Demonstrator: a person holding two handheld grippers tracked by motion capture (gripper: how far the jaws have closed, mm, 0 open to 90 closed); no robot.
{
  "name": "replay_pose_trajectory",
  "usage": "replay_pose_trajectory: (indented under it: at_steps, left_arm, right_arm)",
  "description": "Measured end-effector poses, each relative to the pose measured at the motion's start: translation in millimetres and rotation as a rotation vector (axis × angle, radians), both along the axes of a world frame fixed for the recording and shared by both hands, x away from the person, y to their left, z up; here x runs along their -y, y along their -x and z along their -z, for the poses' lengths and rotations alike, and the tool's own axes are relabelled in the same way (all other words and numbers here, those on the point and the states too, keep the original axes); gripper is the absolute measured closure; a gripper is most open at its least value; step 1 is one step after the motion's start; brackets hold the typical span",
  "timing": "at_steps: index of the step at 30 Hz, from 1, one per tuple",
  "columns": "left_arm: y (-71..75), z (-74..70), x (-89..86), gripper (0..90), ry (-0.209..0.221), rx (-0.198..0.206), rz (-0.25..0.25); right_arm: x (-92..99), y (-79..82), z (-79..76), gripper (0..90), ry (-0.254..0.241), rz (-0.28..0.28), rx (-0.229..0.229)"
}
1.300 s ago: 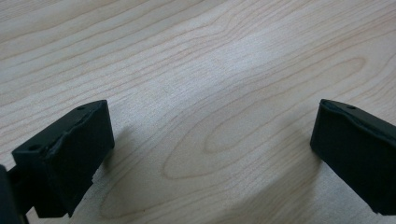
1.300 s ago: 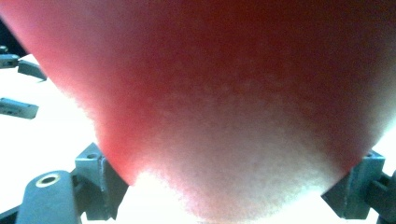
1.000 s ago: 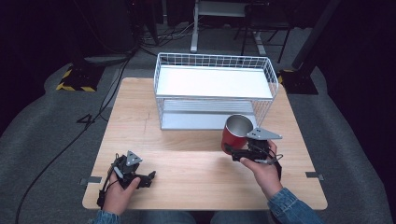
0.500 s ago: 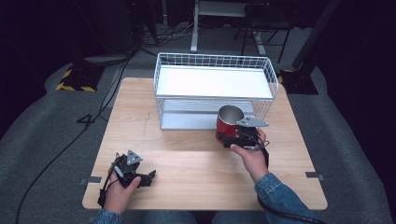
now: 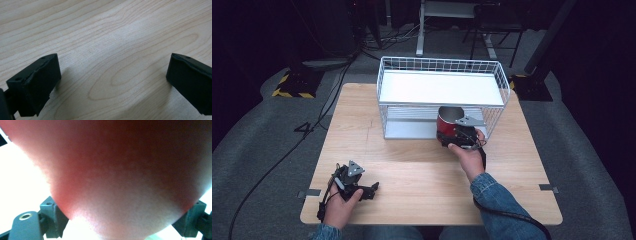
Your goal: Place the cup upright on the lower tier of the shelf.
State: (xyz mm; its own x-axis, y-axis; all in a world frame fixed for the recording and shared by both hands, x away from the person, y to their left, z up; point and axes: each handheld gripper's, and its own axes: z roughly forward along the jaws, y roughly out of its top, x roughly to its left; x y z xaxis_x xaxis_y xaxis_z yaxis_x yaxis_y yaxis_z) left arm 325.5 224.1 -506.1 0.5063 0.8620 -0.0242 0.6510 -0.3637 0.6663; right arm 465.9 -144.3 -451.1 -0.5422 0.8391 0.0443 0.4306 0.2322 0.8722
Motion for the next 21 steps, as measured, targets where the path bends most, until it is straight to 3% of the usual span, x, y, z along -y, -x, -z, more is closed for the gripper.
replay_pose_trajectory:
  at_steps: [6,16,21]
  left_arm:
    - [0.1,-0.1,0.0,0.1,0.000,-0.001,0.000]
    - [-0.9,0.1,0.1,0.1,0.003,0.001,0.000]
    - [-1.9,-0.1,-0.1,0.1,0.001,-0.001,0.002]
  right_arm:
    - [-11.9,-13.4,4.5,16.7,-0.006,0.017,0.029]
    - [-26.3,-33.7,14.9,16.6,-0.027,0.079,0.035]
    - [-33.1,-42.2,20.7,16.6,-0.015,0.095,0.044]
